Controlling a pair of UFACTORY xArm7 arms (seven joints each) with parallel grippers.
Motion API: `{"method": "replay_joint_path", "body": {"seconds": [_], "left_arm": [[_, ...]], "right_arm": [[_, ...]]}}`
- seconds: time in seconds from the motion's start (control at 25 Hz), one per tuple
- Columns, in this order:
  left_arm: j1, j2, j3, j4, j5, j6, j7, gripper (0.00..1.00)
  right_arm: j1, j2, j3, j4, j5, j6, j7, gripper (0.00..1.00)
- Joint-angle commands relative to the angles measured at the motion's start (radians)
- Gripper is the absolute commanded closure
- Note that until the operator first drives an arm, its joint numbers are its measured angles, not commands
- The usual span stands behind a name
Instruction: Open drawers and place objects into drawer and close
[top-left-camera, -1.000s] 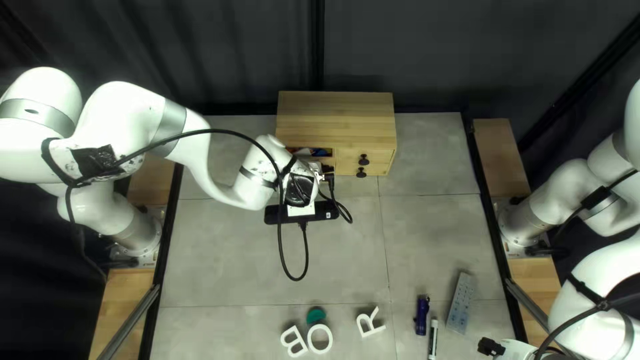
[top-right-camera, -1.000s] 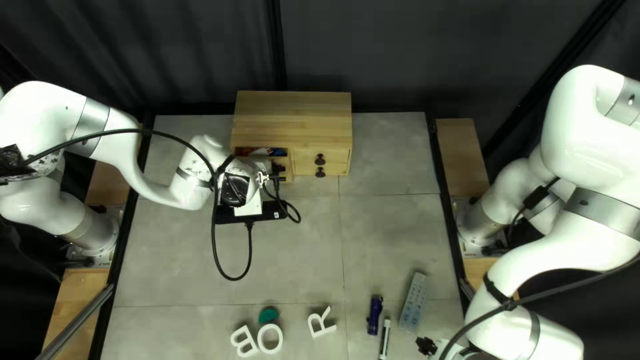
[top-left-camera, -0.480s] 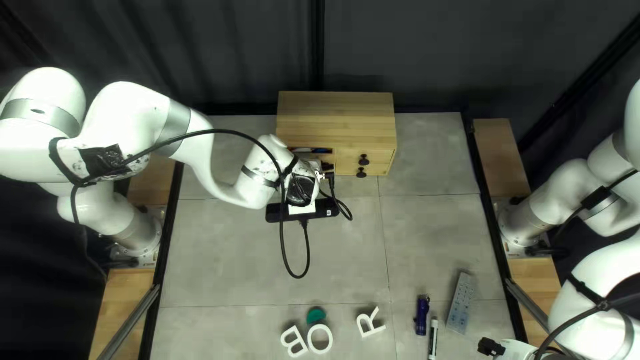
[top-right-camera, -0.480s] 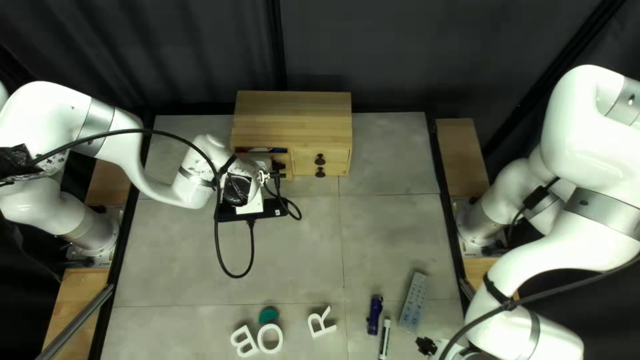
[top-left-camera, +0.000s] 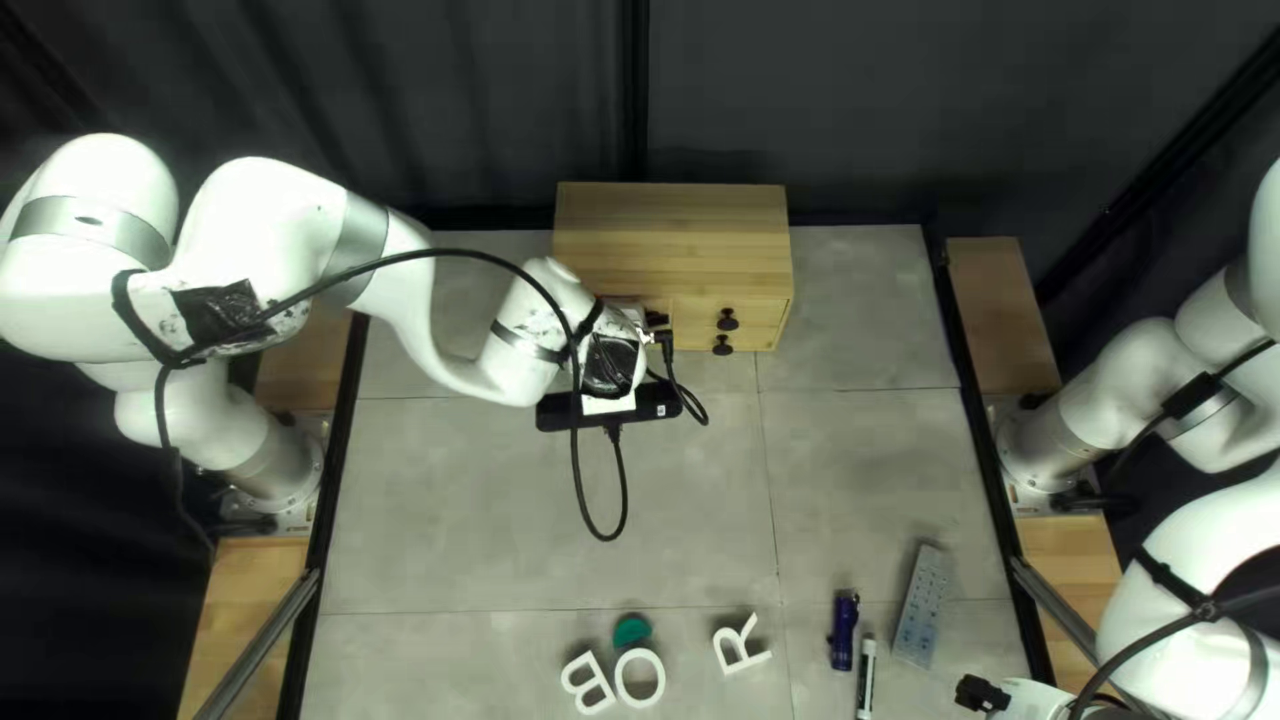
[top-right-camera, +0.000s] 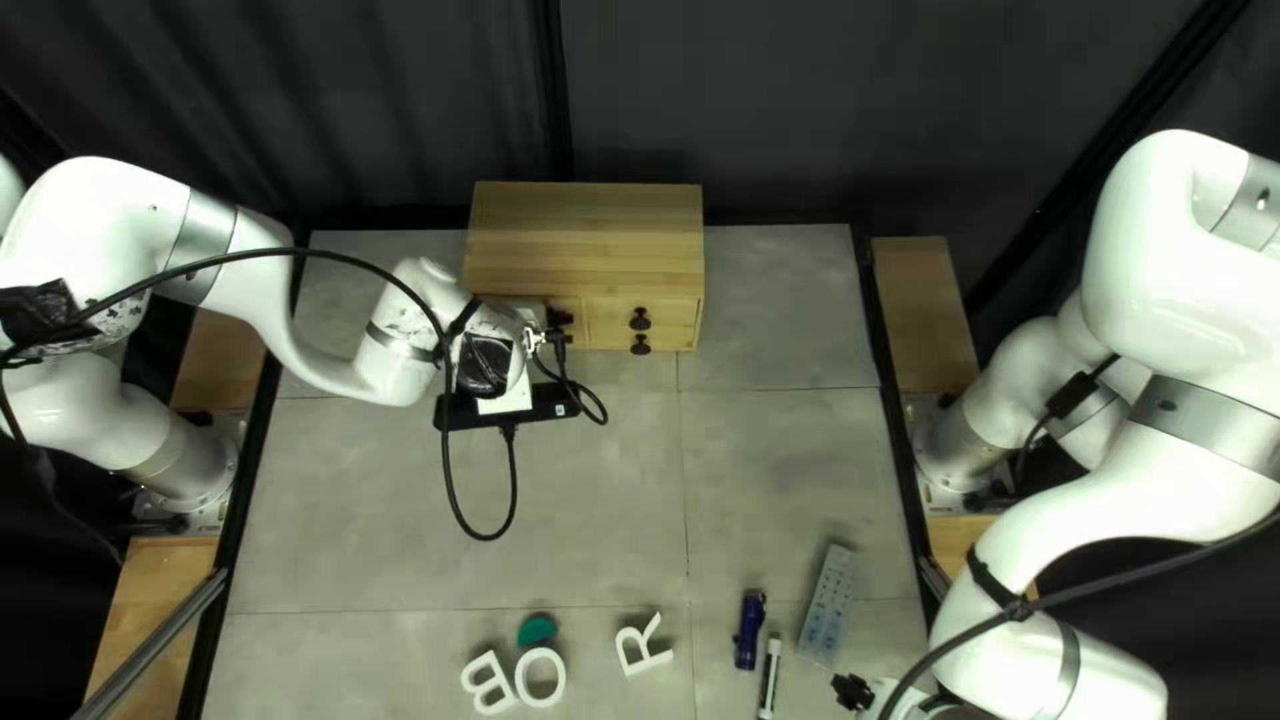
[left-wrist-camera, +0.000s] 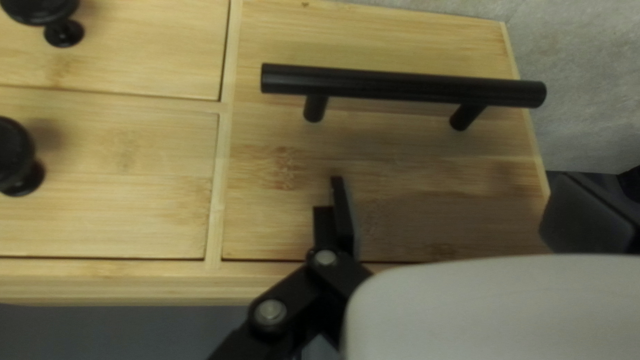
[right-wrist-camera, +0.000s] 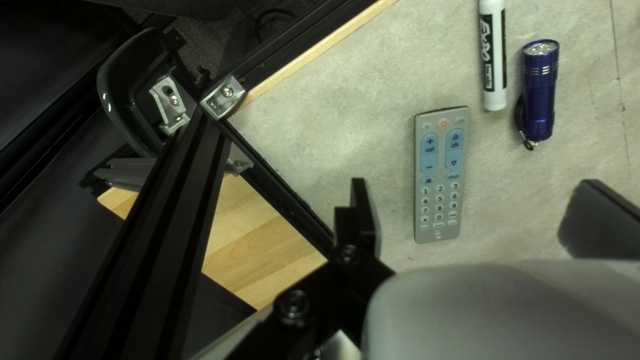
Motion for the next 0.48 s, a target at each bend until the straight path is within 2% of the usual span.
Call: {"method": "replay_joint_path", "body": {"seconds": [0.04, 0.24, 0.48], "left_arm": [[0.000, 0.001, 0.001, 0.002, 0.001, 0.002, -0.002, 0.00], [-0.020, -0.011, -0.016, 0.010, -0.012, 0.030, -0.010, 0.00], [-0.075, -0.051, -0.068, 0.006, -0.060, 0.089, -0.041, 0.00]], "right_arm": [[0.000, 0.000, 0.000, 0.000, 0.000, 0.000, 0.000, 0.00], [0.000, 0.000, 0.000, 0.000, 0.000, 0.000, 0.000, 0.00], [0.000, 0.000, 0.000, 0.000, 0.000, 0.000, 0.000, 0.00]]}}
